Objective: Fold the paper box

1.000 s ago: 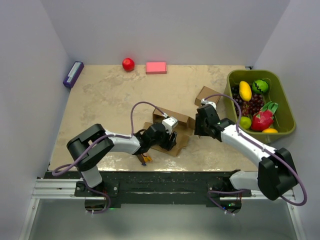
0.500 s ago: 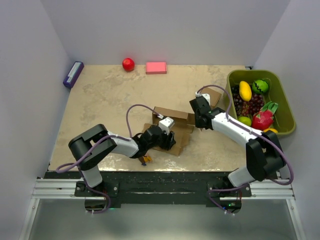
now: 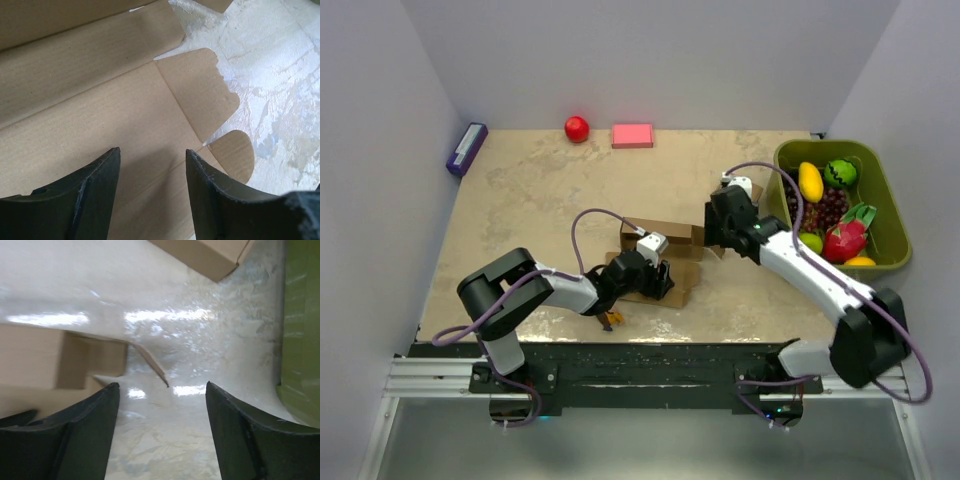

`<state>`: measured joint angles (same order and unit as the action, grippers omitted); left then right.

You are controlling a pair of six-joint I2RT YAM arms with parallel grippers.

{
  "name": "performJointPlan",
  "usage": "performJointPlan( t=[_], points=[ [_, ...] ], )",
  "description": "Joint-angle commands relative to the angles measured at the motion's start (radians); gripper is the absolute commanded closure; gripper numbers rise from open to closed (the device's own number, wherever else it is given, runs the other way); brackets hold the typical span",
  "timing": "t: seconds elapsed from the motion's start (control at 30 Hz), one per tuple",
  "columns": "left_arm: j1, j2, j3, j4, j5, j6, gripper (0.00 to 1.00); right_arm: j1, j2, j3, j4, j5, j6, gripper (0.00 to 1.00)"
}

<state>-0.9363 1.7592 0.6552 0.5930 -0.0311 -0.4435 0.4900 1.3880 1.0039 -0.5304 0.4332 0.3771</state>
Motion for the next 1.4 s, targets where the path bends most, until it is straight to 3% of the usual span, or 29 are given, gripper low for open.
performJointPlan(
  t=[0.0, 0.17, 0.27, 0.33, 0.53, 0.93, 1.13, 1.27, 1.37],
  points=[
    [-0.004, 0.008, -0.009, -0.153, 0.016, -0.05, 0.4, 0.007, -0.24, -0.069, 0.047, -0.213, 0.109, 0.32],
    [-0.004, 0.009, 0.003, -0.156, 0.023, -0.047, 0.4, 0.085, -0.285, -0.152, 0.09, -0.312, 0.193, 0.67],
    [-0.004, 0.013, -0.006, -0.148, 0.023, -0.052, 0.39, 0.13, -0.232, -0.192, 0.134, -0.333, 0.223, 0.8],
    [-0.004, 0.011, -0.011, -0.147, 0.02, -0.057, 0.39, 0.145, -0.202, -0.224, 0.173, -0.368, 0.238, 0.82],
    [-0.004, 0.0, -0.023, -0.142, 0.011, -0.063, 0.4, 0.168, -0.084, -0.26, 0.293, -0.406, 0.264, 0.88],
    [-0.004, -0.009, -0.048, -0.124, 0.003, -0.072, 0.39, 0.17, 0.086, -0.261, 0.225, -0.185, 0.338, 0.87],
    [-0.004, -0.012, -0.052, -0.121, 0.007, -0.072, 0.4, 0.17, 0.152, -0.274, 0.236, -0.163, 0.367, 0.87],
    [-0.004, -0.01, -0.054, -0.117, 0.007, -0.072, 0.39, 0.168, 0.148, -0.281, 0.251, -0.198, 0.375, 0.87],
    [-0.004, -0.01, -0.055, -0.119, 0.005, -0.072, 0.39, 0.168, 0.091, -0.251, 0.204, -0.2, 0.349, 0.79]
  ],
)
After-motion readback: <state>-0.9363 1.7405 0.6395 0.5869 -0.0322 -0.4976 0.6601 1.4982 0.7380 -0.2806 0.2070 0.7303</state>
